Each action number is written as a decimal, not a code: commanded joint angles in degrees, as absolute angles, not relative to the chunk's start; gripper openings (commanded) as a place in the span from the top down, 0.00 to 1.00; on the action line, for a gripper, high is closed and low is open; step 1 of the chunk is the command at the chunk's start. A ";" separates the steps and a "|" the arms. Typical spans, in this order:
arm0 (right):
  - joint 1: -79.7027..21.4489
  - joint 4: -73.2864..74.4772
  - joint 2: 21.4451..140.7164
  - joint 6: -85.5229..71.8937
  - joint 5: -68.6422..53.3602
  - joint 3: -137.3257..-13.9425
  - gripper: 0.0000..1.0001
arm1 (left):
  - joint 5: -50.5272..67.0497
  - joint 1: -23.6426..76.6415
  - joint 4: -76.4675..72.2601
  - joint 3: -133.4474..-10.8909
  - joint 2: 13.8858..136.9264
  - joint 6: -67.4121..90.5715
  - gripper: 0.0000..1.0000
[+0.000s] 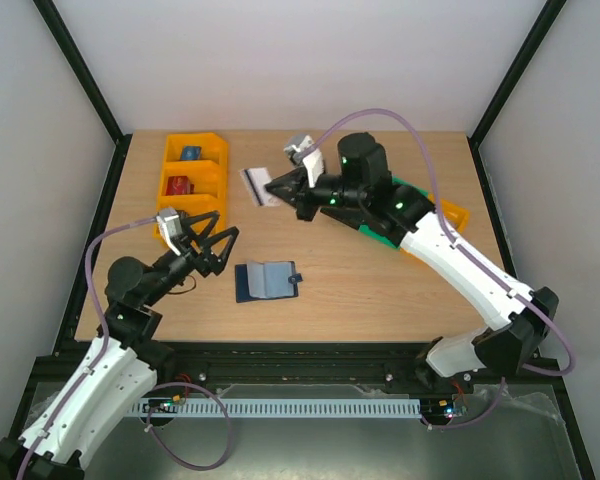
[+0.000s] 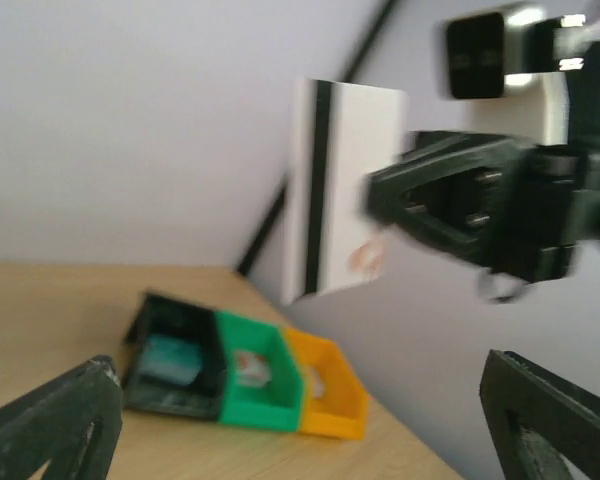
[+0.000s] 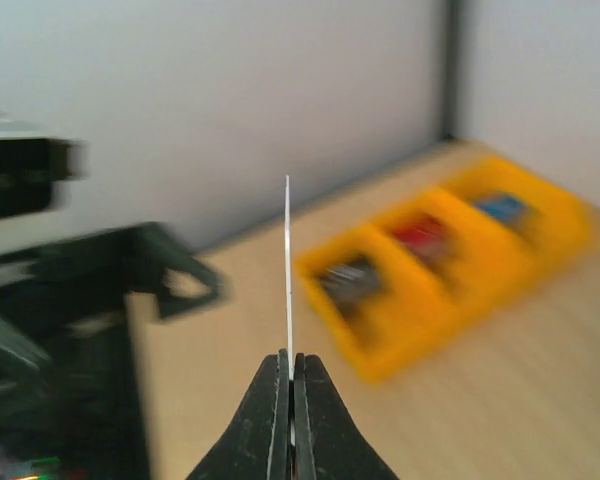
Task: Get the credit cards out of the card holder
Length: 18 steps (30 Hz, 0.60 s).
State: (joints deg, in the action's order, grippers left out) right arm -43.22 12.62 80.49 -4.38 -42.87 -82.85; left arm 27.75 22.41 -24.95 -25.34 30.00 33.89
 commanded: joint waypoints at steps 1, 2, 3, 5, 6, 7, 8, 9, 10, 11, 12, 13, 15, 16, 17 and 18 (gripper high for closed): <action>-37.72 46.77 82.24 10.62 -10.44 -89.77 0.98 | 12.80 17.79 -12.40 -19.56 29.79 39.79 0.00; -36.07 50.48 82.23 12.62 -5.78 -89.41 0.98 | 12.27 16.12 -11.98 -18.01 29.67 41.48 0.01; -34.34 52.75 81.81 14.32 -1.88 -88.14 0.98 | 11.67 14.51 -11.65 -16.22 29.36 43.45 0.01; -29.81 54.16 80.02 18.08 3.70 -84.24 0.98 | 9.99 11.32 -10.34 -13.66 28.08 47.61 0.01; -27.75 52.98 78.57 19.73 6.69 -81.64 0.98 | 8.87 9.99 -9.05 -13.06 27.58 48.52 0.01; -25.31 52.17 77.32 22.00 7.77 -79.50 0.98 | 7.59 9.14 -7.54 -12.84 27.38 48.58 0.01; -22.82 51.38 76.32 24.43 8.62 -77.37 0.98 | 6.11 8.58 -6.30 -12.87 27.25 48.00 0.01; -20.05 49.90 74.86 26.93 9.81 -75.13 0.98 | 4.94 8.22 -5.36 -12.99 27.06 46.89 0.01; -17.52 48.61 73.99 29.96 10.33 -72.99 0.98 | 3.83 8.03 -4.91 -12.96 26.61 45.64 0.01; -14.78 47.18 73.44 32.44 10.62 -71.53 0.99 | 3.10 8.00 -4.69 -12.84 25.99 44.48 0.01; -12.45 45.77 73.13 34.04 11.15 -70.67 0.98 | 2.55 7.94 -4.70 -12.76 25.44 43.69 0.01; -10.51 45.04 73.09 35.40 10.82 -70.67 0.98 | 2.41 7.87 -4.77 -12.81 25.08 43.50 0.00; -5.91 45.12 73.99 39.24 9.21 -71.07 0.98 | 3.42 7.49 -5.74 -12.66 24.67 43.26 0.01; -4.51 46.26 74.90 42.13 8.58 -70.99 0.98 | 3.84 7.47 -6.19 -12.61 24.55 43.36 0.01; -3.65 47.29 75.98 46.18 8.98 -70.41 0.98 | 4.25 7.47 -6.66 -12.43 24.53 43.42 0.00; -3.19 47.15 76.94 48.06 10.45 -68.89 0.98 | 4.61 7.43 -6.94 -12.33 24.46 43.67 0.01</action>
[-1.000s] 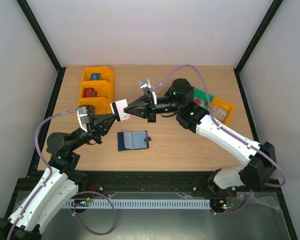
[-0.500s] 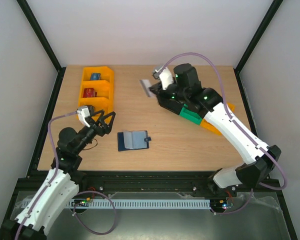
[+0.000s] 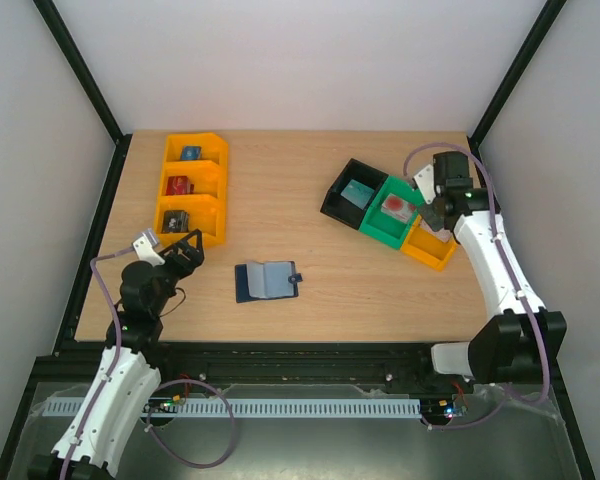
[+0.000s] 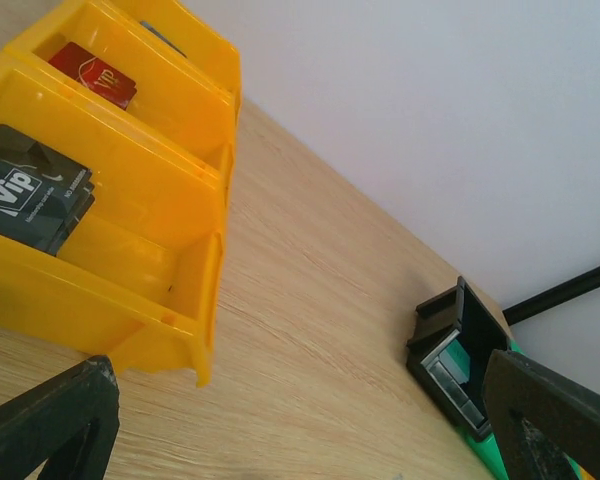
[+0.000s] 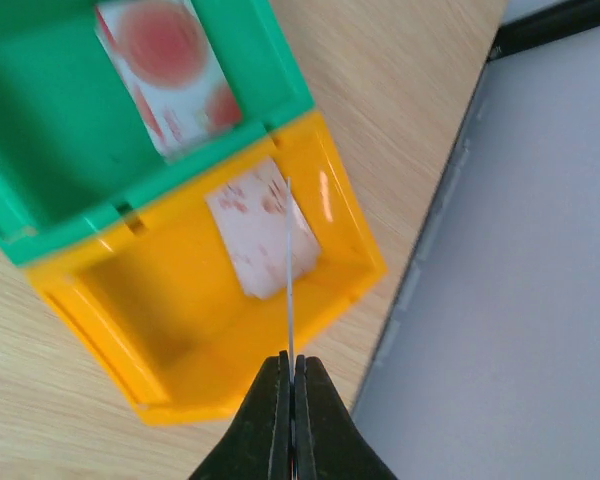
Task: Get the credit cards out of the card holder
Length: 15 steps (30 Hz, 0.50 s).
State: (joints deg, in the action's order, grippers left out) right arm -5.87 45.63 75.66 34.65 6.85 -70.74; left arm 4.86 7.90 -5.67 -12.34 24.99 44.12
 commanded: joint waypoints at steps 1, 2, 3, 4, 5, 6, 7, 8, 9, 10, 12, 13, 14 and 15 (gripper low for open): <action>-2.57 46.44 78.04 49.19 11.51 -67.92 0.98 | 5.03 7.42 -7.11 -12.19 24.41 43.81 0.00; -1.88 45.63 79.23 49.93 11.99 -67.40 0.98 | 5.42 7.46 -7.24 -12.09 24.37 43.92 0.01; -1.47 45.69 80.40 50.72 11.85 -67.10 0.98 | 5.79 7.44 -7.35 -11.98 24.23 44.06 0.00; -1.15 45.84 81.67 51.62 11.68 -66.88 0.98 | 6.06 7.47 -7.47 -11.95 24.13 44.11 0.00; -1.07 45.75 82.89 52.36 12.61 -66.81 0.98 | 6.26 7.47 -7.50 -11.95 24.02 44.12 0.00; -1.05 44.92 84.28 52.89 14.45 -66.86 0.99 | 6.32 7.40 -7.52 -11.91 23.95 44.12 0.01; -0.90 43.70 85.41 53.73 15.23 -66.84 0.98 | 6.28 7.42 -7.40 -11.87 24.07 44.12 0.01; -0.65 42.12 86.17 54.92 15.36 -66.57 0.98 | 6.20 7.46 -7.38 -11.88 24.08 44.17 0.01; -0.36 39.84 86.70 56.14 15.53 -66.01 0.98 | 6.24 7.47 -7.39 -11.87 24.08 44.13 0.00; -0.15 36.28 86.90 57.15 16.60 -64.86 0.98 | 6.13 7.46 -7.38 -11.87 24.02 44.18 0.01; 0.00 29.11 86.65 59.66 19.12 -61.65 0.98 | 6.15 7.34 -7.38 -11.87 23.98 44.08 0.00; 0.00 26.25 86.54 61.71 19.47 -60.13 0.98 | 6.06 7.29 -7.35 -11.87 24.06 44.09 0.01; 0.00 23.77 86.37 62.93 19.22 -59.02 0.98 | 6.02 7.23 -7.30 -11.87 24.20 44.04 0.00; 0.00 21.49 86.24 64.01 18.96 -57.96 0.98 | 5.98 7.13 -7.34 -11.80 24.42 44.03 0.01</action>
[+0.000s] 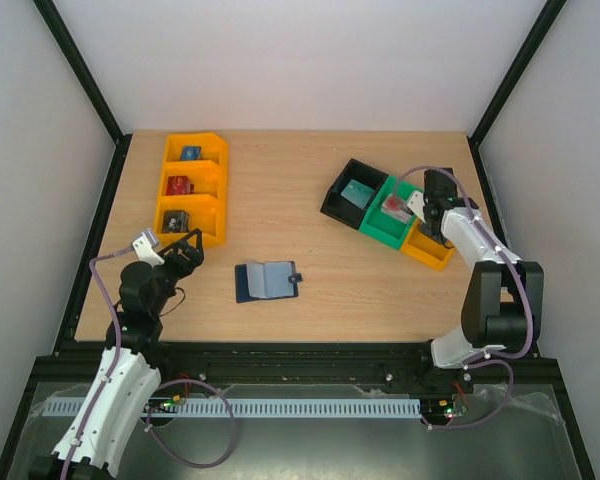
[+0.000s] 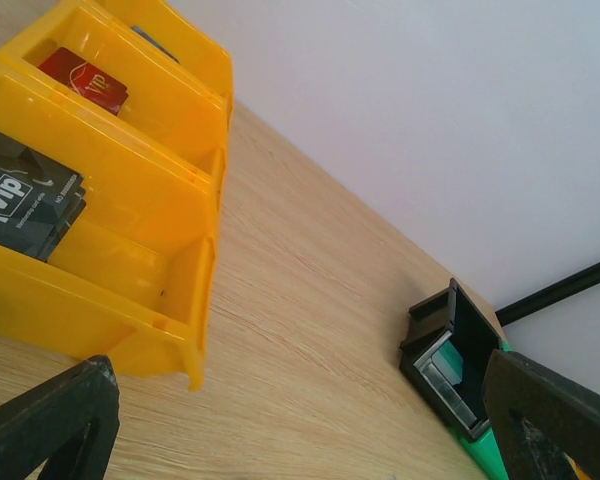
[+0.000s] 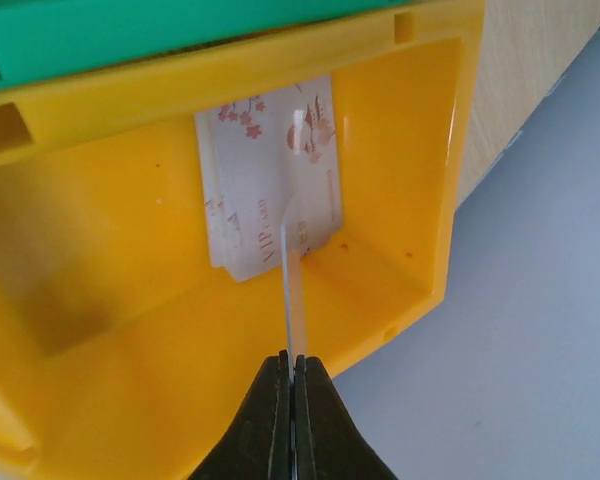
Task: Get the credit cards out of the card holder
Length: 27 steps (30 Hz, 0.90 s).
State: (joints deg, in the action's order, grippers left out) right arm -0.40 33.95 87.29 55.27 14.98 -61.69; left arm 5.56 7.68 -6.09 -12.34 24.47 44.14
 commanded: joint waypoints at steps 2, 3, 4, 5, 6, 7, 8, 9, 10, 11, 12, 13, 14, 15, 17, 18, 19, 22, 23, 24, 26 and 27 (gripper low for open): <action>0.00 17.10 86.45 65.48 18.38 -56.26 0.98 | 5.90 6.96 -7.38 -11.64 24.96 44.27 0.00; 0.00 16.02 86.85 66.01 18.23 -55.84 0.99 | 5.89 6.94 -7.39 -11.61 25.22 44.37 0.00; 0.08 15.33 87.54 66.37 18.24 -55.75 0.98 | 5.89 6.88 -7.43 -11.48 25.42 44.38 0.01; 0.15 14.45 88.23 66.59 18.52 -55.59 0.98 | 5.89 6.86 -7.27 -11.59 25.64 44.34 0.01; 0.22 13.67 88.75 66.45 18.59 -55.74 0.98 | 5.82 6.86 -7.18 -11.60 25.85 44.30 0.01; 0.26 13.33 89.22 66.25 18.05 -55.97 0.98 | 5.76 6.86 -7.14 -11.60 25.98 44.22 0.00; 0.26 13.28 89.50 65.89 16.90 -56.43 0.98 | 5.67 6.79 -7.13 -11.60 26.18 44.21 0.01; 0.31 13.16 89.86 65.60 15.87 -56.91 0.98 | 5.63 6.77 -7.13 -11.60 26.31 44.21 0.01; 0.34 12.85 90.22 65.49 15.01 -57.11 0.98 | 5.58 6.72 -7.19 -11.60 26.38 44.21 0.00; 0.35 12.50 90.72 65.52 14.72 -57.24 0.98 | 5.54 6.69 -7.22 -11.52 26.58 44.21 0.01; 0.35 12.29 91.31 65.75 14.80 -57.36 0.98 | 5.54 6.68 -7.14 -11.52 26.66 44.21 0.01; 0.35 12.18 92.06 66.01 14.91 -57.53 0.99 | 5.54 6.60 -7.12 -11.50 26.85 44.21 0.00; 0.35 11.81 92.61 66.14 14.94 -57.56 0.99 | 5.49 6.59 -7.05 -11.51 26.96 44.21 0.01; 0.35 11.52 92.97 66.43 14.66 -57.57 0.98 | 5.44 6.53 -7.03 -11.51 26.98 44.21 0.01; 0.43 10.61 93.08 66.91 13.48 -57.15 0.98 | 5.41 6.33 -7.12 -11.47 27.11 44.21 0.01; 0.50 9.65 93.03 66.96 13.16 -56.55 0.98 | 5.43 6.26 -7.17 -11.41 27.15 44.22 0.00; 0.57 8.52 92.92 67.24 13.00 -56.05 0.98 | 5.51 6.17 -7.20 -11.41 27.22 44.30 0.01; 0.99 5.11 92.79 68.20 12.91 -53.83 0.99 | 5.79 5.99 -7.21 -11.36 27.33 44.30 0.00; 1.11 4.36 92.80 68.48 12.94 -53.21 0.99 | 5.80 5.98 -7.21 -11.37 27.40 44.37 0.01; 1.20 3.64 92.67 68.55 12.64 -52.66 0.98 | 5.80 5.90 -7.31 -11.35 27.46 44.38 0.01; 1.46 2.10 92.41 68.63 11.10 -51.52 0.98 | 5.79 5.81 -7.52 -11.27 27.58 44.51 0.00; 1.61 1.31 92.36 68.65 10.59 -50.83 0.98 | 5.76 5.74 -7.48 -11.21 27.66 44.55 0.01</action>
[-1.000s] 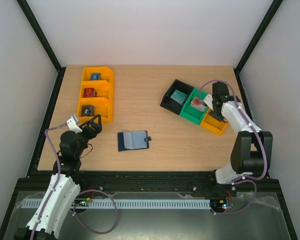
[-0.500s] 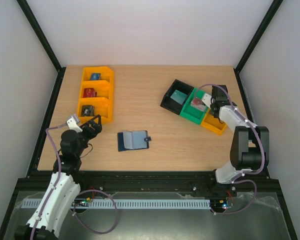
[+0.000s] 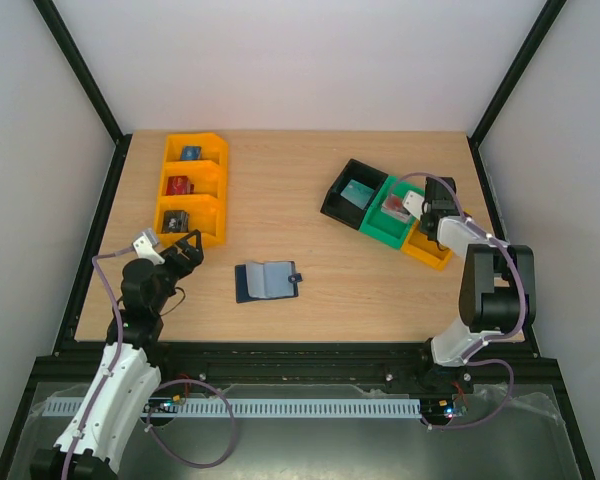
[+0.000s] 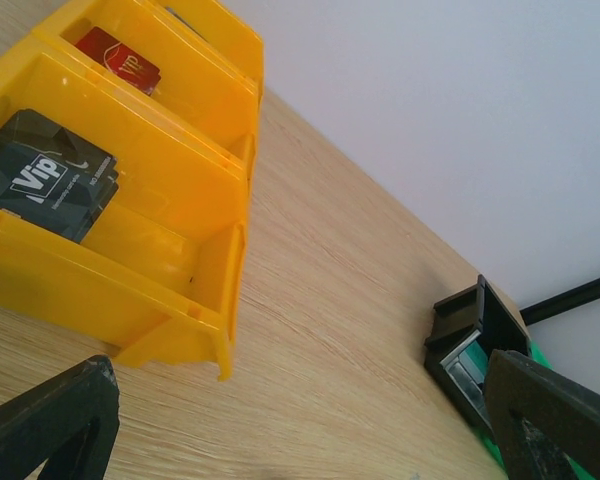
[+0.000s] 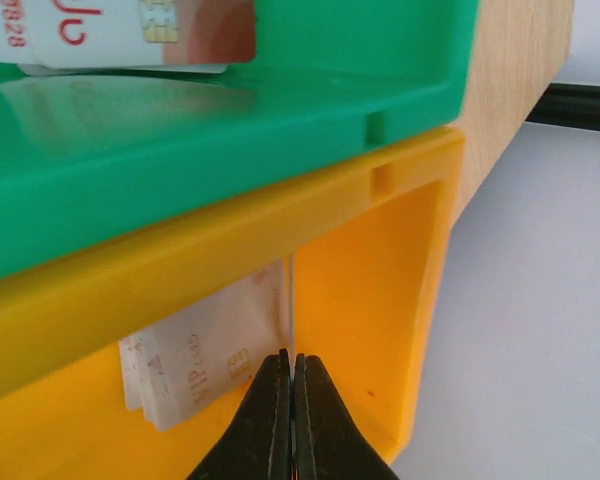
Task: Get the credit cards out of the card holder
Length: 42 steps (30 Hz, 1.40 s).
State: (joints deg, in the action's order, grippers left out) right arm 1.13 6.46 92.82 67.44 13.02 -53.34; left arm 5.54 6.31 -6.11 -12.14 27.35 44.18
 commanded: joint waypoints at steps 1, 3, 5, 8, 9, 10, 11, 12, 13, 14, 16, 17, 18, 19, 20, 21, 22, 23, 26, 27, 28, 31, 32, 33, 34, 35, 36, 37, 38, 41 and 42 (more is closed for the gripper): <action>1.77 0.69 92.45 68.64 10.40 -50.23 0.99 | 5.72 5.67 -7.56 -11.22 27.68 44.56 0.01; 2.07 -1.25 92.72 68.76 11.13 -48.78 0.97 | 5.71 5.47 -7.48 -11.19 27.69 44.44 0.01; 2.19 -2.93 92.90 69.34 12.17 -47.46 0.94 | 5.84 5.29 -7.54 -11.27 27.64 44.39 0.01; 2.20 -2.24 92.73 69.05 11.05 -47.26 0.72 | 6.38 5.19 -8.03 -11.34 27.59 44.23 0.01; 2.20 -2.06 92.53 68.81 10.65 -47.24 0.58 | 6.48 5.19 -8.02 -11.33 27.60 44.33 0.00; 2.20 -2.05 92.47 68.47 10.60 -47.24 0.47 | 6.50 5.19 -7.98 -11.29 27.58 44.30 0.00; 2.20 -2.02 92.31 68.13 10.48 -47.22 0.40 | 6.46 5.19 -8.04 -11.28 27.59 44.30 0.00; 2.20 -2.02 92.15 67.90 10.38 -47.22 0.35 | 6.55 5.19 -8.00 -11.29 27.55 44.30 0.00; 2.20 -2.10 91.78 67.86 10.37 -47.21 0.32 | 6.63 5.19 -8.10 -11.28 27.58 44.30 0.01; 2.20 -2.18 91.31 67.92 10.37 -47.02 0.31 | 6.74 5.19 -8.21 -11.26 27.60 44.30 0.01; 2.20 -1.85 90.10 68.03 10.06 -46.90 0.25 | 7.05 5.19 -8.33 -11.24 27.60 44.30 0.00; 2.20 -1.35 89.30 68.03 9.56 -46.94 0.23 | 7.15 5.19 -8.39 -11.17 27.52 44.30 0.01; 2.20 -0.56 88.32 67.96 8.82 -46.99 0.22 | 7.32 5.19 -8.53 -11.24 27.51 44.30 0.01; 2.20 0.46 87.10 67.88 7.66 -47.26 0.03 | 7.47 5.19 -8.69 -11.14 27.51 44.32 0.01; 2.20 1.46 85.86 67.62 6.59 -47.41 0.01 | 7.69 5.19 -8.78 -11.12 27.51 44.23 0.01; 2.20 1.81 84.33 66.85 5.71 -47.49 0.01 | 7.79 5.19 -8.95 -11.15 27.43 44.21 0.01; 2.20 1.42 82.93 65.17 5.13 -47.53 0.01 | 7.88 5.19 -9.01 -11.08 27.36 44.22 0.01; 2.20 0.54 81.16 63.01 4.70 -47.54 0.01 | 7.91 5.19 -9.11 -11.12 27.34 44.21 0.01; 2.20 -2.63 75.54 49.30 3.51 -48.67 0.01 | 8.00 5.19 -9.29 -11.09 27.37 44.36 0.01; 2.20 -2.34 74.10 43.03 2.92 -50.09 0.01 | 8.12 5.19 -9.43 -11.00 27.46 44.50 0.00; 2.20 -1.08 73.07 36.33 2.08 -52.32 0.01 | 8.33 5.19 -9.63 -10.98 27.61 44.72 0.00; 2.20 6.93 71.69 15.74 -7.69 -59.88 0.01 | 10.59 5.19 -10.76 -10.62 28.37 45.87 0.01; 2.09 8.26 71.31 9.05 -12.97 -61.08 0.00 | 12.71 5.23 -11.44 -10.48 28.72 46.36 0.00; 1.72 7.84 70.83 2.77 -19.80 -61.25 0.03 | 14.70 5.38 -12.41 -10.32 29.06 46.66 0.00; 0.84 6.03 70.11 -3.19 -24.07 -60.47 0.06 | 16.48 5.71 -13.31 -10.22 29.33 47.11 0.01; -0.60 3.20 69.23 -9.51 -26.86 -58.55 0.09 | 18.18 6.17 -14.20 -10.06 29.67 47.79 0.01; -2.71 -0.35 68.43 -15.10 -27.51 -56.27 0.12 | 19.44 6.75 -14.57 -9.69 29.96 49.17 0.01; -5.54 -3.21 67.78 -19.97 -27.62 -53.09 0.16 | 20.49 7.22 -14.66 -9.13 30.35 50.73 0.00; -8.50 -5.03 67.54 -23.73 -26.83 -51.28 0.19 | 21.57 7.72 -14.64 -8.34 30.78 52.33 0.01; -18.17 -5.66 69.51 -32.65 -21.84 -48.19 0.30 | 21.41 11.05 -12.67 -6.99 32.36 53.70 0.02; -21.08 -4.71 70.96 -34.78 -20.99 -47.86 0.32 | 20.40 12.32 -11.88 -7.28 33.37 52.99 0.03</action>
State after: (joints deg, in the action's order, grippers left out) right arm -12.49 -3.60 67.57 -14.41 -20.64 -51.40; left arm 18.31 8.82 -12.88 -8.43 31.07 50.57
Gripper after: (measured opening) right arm 0.716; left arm 0.984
